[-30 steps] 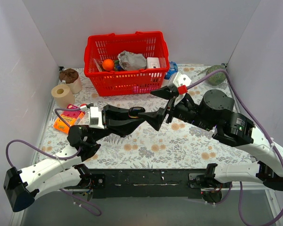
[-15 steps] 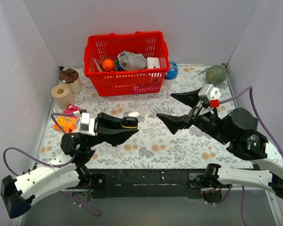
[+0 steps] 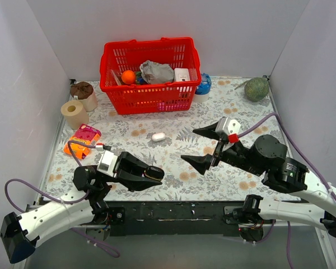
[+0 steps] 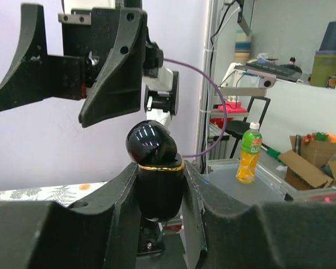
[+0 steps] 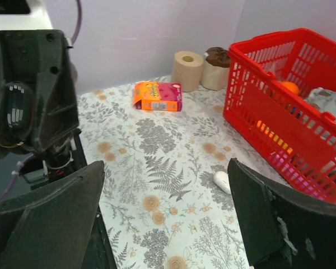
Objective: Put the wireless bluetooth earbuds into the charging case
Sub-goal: Open the charging case.
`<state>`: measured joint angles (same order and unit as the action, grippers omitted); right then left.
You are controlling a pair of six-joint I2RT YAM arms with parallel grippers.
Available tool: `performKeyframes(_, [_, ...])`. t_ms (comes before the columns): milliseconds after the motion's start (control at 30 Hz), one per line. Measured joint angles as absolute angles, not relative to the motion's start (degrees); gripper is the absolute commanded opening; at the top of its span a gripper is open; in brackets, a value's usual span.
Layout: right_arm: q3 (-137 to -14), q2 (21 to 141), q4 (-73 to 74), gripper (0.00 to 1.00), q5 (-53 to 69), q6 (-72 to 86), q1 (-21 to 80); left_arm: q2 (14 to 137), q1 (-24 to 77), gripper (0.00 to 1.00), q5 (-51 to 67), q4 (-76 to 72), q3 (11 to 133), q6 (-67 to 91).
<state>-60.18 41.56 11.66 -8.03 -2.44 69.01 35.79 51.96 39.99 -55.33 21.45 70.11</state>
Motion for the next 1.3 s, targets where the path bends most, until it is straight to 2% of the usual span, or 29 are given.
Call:
performKeyframes(467, [-66.26, 48.62, 17.06, 0.98, 6.09, -6.83, 69.01, 43.35, 51.96, 0.00, 44.40, -52.27, 21.82, 63.40])
performKeyframes(1300, [-67.75, 52.88, 17.65, 0.98, 12.25, -8.78, 69.08, 43.29, 51.96, 0.00, 42.83, -48.47, 22.24, 59.20])
